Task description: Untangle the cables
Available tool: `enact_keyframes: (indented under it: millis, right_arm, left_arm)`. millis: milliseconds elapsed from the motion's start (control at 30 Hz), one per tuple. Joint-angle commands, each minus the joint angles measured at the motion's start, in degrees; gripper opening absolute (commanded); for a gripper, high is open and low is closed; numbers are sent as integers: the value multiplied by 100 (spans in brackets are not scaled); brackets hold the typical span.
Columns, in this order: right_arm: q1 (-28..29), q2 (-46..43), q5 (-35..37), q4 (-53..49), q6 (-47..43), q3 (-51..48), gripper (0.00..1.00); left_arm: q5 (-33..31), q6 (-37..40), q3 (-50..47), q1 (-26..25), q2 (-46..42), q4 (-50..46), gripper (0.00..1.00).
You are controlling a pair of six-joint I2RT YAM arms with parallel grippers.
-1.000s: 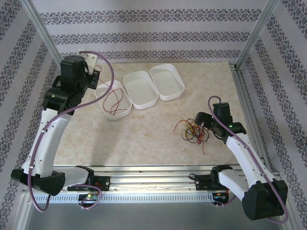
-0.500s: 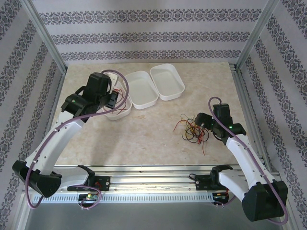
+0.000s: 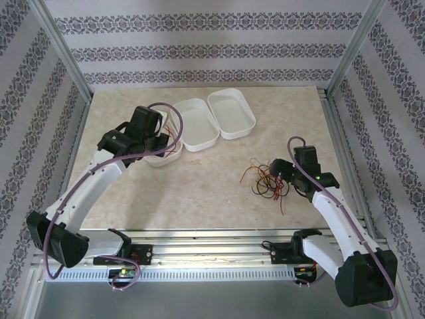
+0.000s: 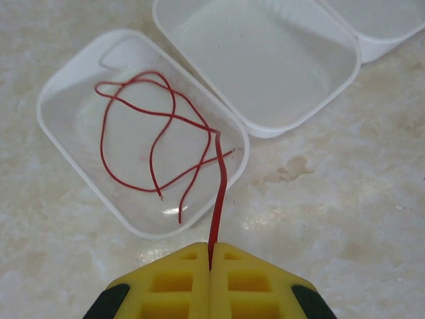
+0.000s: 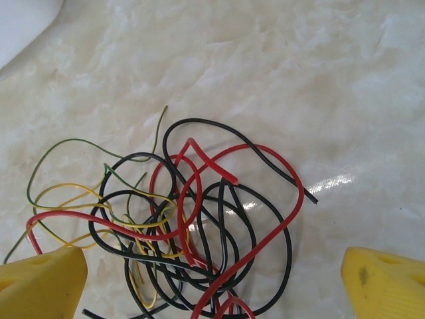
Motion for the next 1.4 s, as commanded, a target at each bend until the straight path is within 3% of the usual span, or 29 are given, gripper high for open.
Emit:
enact_keyframes:
  millis: [0,233,567,800,1100,1367]
  right_arm:
    - [-59,-98,52,19,75,-67,98]
    - [-68,-84,88,-25,68,-24,98]
    - [-68,-7,130,-52,75,59,98]
    - [-74,162,150,-52,71,109,98]
    - [-69,172,165,-35,117,89,98]
    - [-68,181,163,-16,130,65,98]
  left_arm:
    - [499,242,153,232,336,-130,0]
    - [1010,871,581,787,1102,-333,0]
    - [980,1588,1483,1319,2492,-648,0]
    - [1473,1979,2340,1677,3678,-1145,0]
    - [1248,2175,3615,1768,4825,-1409,0]
    - [1162,2225,3913,1764,5294,-1233,22]
